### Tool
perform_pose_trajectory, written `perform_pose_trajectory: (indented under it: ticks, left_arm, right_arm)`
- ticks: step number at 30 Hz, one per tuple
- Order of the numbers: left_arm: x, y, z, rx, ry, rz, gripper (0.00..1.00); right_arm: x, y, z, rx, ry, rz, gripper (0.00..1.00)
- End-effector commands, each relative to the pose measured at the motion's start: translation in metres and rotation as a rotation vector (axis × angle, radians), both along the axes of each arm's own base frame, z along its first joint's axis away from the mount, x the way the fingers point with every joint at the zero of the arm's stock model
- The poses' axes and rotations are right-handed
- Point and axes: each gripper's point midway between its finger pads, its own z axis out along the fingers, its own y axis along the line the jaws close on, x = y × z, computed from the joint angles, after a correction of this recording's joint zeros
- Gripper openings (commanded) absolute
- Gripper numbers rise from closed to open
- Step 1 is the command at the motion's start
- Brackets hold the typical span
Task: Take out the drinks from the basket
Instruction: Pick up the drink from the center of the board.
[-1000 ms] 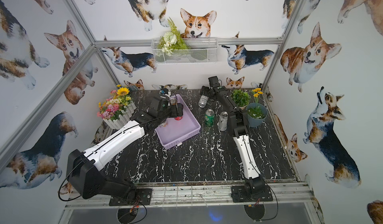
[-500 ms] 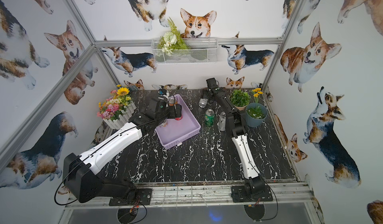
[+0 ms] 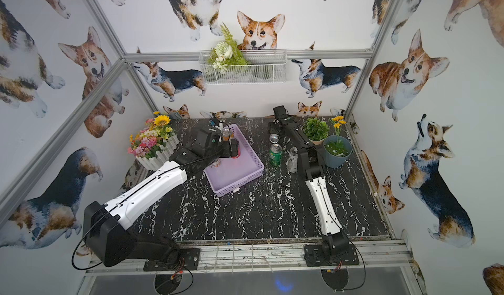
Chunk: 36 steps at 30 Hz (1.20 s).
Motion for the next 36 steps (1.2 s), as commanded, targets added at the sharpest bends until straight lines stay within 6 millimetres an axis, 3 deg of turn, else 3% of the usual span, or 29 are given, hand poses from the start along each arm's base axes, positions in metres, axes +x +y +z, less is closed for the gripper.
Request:
perform_pose_trajectory:
  ticks: [1,4,7,14,19,23,28,32,36]
  left_arm:
    - [0.002,0.001,0.002,0.011,-0.002,0.0,1.0]
    - [0.002,-0.001,0.0,0.01,0.0,-0.006,1.0]
    - [0.003,-0.002,-0.003,0.017,0.009,-0.011,1.0]
    - [0.007,-0.009,-0.01,-0.03,0.026,-0.043,1.0]
    - [0.016,0.0,-0.017,-0.171,0.053,-0.05,1.0]
    - [0.018,-0.008,-0.009,-0.294,0.04,-0.138,1.0]
    - [0.02,-0.012,0.009,-0.477,0.018,-0.243,1.0]
    - [0.019,-0.012,0.034,-0.591,-0.05,-0.333,1.0]
    - [0.017,-0.029,0.052,-0.676,-0.073,-0.456,1.0]
  right_arm:
    - [-0.008,-0.007,-0.017,-0.01,0.053,-0.017,0.6]
    - [-0.004,-0.007,-0.012,0.031,0.017,-0.011,0.45]
    - [0.004,-0.006,0.011,0.091,-0.073,-0.004,0.32]
    - [0.029,0.003,0.118,0.153,-0.393,0.073,0.0]
    - [0.023,0.01,0.18,0.196,-0.574,0.134,0.0]
    - [-0.011,0.013,0.243,0.243,-0.763,0.193,0.0]
    - [-0.084,0.03,0.302,0.354,-0.918,0.299,0.0]
    - [-0.141,0.051,0.315,0.371,-0.94,0.375,0.0]
    - [-0.194,0.068,0.301,0.423,-0.899,0.414,0.0]
